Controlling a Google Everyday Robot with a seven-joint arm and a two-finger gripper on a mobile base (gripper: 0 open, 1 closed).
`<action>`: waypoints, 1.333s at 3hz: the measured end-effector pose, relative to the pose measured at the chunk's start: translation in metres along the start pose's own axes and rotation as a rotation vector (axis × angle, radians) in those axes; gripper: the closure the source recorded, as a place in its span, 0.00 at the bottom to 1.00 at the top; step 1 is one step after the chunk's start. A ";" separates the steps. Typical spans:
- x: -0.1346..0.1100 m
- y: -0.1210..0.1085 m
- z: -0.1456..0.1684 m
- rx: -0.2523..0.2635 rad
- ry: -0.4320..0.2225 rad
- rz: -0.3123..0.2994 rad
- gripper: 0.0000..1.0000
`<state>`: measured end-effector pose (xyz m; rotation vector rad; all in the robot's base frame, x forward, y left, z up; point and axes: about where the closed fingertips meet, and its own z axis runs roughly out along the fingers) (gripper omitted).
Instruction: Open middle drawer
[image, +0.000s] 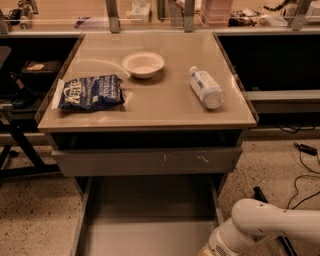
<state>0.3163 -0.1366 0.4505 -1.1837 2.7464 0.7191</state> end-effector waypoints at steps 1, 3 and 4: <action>0.021 0.011 0.000 -0.011 0.010 0.040 1.00; 0.014 0.011 -0.031 0.024 -0.038 0.044 1.00; 0.031 0.019 -0.086 0.119 -0.085 0.134 1.00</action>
Offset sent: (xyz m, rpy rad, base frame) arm -0.0687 -0.0231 -0.0002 0.0280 0.0909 -0.0989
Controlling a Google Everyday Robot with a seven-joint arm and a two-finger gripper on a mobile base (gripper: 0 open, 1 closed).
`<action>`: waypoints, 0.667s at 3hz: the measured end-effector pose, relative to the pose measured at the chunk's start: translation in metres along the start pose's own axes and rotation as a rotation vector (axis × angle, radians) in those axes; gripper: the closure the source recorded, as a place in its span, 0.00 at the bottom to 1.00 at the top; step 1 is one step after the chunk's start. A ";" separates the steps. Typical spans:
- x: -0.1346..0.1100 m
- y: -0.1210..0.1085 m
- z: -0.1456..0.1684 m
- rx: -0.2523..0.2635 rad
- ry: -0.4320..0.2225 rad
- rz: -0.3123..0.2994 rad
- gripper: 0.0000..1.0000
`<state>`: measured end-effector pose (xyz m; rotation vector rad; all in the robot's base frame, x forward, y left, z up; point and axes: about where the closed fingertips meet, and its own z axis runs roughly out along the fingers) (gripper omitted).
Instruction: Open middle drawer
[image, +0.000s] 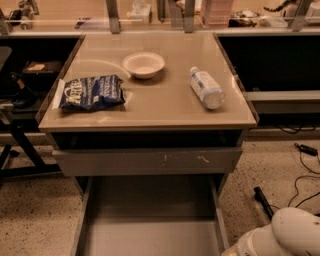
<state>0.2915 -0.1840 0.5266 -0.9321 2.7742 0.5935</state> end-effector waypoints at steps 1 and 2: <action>0.034 -0.003 -0.062 0.155 -0.019 0.145 1.00; 0.022 -0.002 -0.092 0.230 -0.048 0.141 0.82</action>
Offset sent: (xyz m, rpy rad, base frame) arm -0.0224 -0.0380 0.0367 -0.0861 -0.0293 -0.1442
